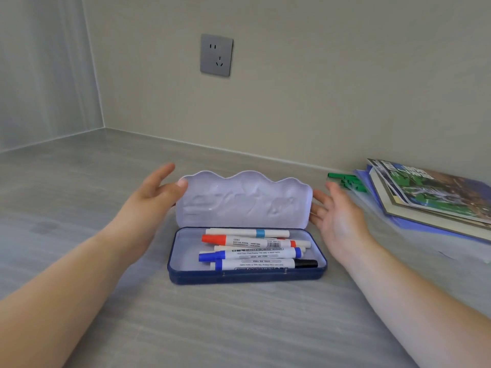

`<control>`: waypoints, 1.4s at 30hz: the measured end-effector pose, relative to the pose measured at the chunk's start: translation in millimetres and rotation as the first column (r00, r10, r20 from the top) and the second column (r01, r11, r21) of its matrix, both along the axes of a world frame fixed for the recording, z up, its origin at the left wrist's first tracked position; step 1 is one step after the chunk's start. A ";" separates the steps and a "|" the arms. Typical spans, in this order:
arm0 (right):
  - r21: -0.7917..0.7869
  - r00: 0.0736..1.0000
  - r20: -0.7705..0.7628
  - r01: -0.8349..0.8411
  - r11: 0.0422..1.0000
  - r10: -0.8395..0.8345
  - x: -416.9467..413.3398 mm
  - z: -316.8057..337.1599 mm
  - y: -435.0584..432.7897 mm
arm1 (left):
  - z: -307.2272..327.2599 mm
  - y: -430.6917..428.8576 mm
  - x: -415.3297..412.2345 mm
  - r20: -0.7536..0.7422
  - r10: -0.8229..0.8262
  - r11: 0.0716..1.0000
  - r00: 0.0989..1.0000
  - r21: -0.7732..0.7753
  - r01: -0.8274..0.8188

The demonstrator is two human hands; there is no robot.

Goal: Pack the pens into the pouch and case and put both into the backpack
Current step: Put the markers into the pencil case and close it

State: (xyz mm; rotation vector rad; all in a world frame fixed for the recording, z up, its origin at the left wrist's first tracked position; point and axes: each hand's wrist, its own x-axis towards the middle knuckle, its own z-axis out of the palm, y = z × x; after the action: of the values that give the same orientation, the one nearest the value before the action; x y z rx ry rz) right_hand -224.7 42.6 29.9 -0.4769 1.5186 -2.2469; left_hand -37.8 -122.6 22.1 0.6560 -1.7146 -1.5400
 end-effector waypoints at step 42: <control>0.849 0.374 -0.524 0.304 0.433 0.765 65.6 9.7 16.1 | -15.4 49.8 15.1 0.457 0.087 0.806 0.885 -0.555 0.207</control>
State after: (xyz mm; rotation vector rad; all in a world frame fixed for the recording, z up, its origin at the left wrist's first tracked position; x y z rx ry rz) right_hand -159.1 58.8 39.6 -1.6145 2.5113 -0.3963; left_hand -22.7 -72.8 6.8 0.6637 -2.4494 -0.8107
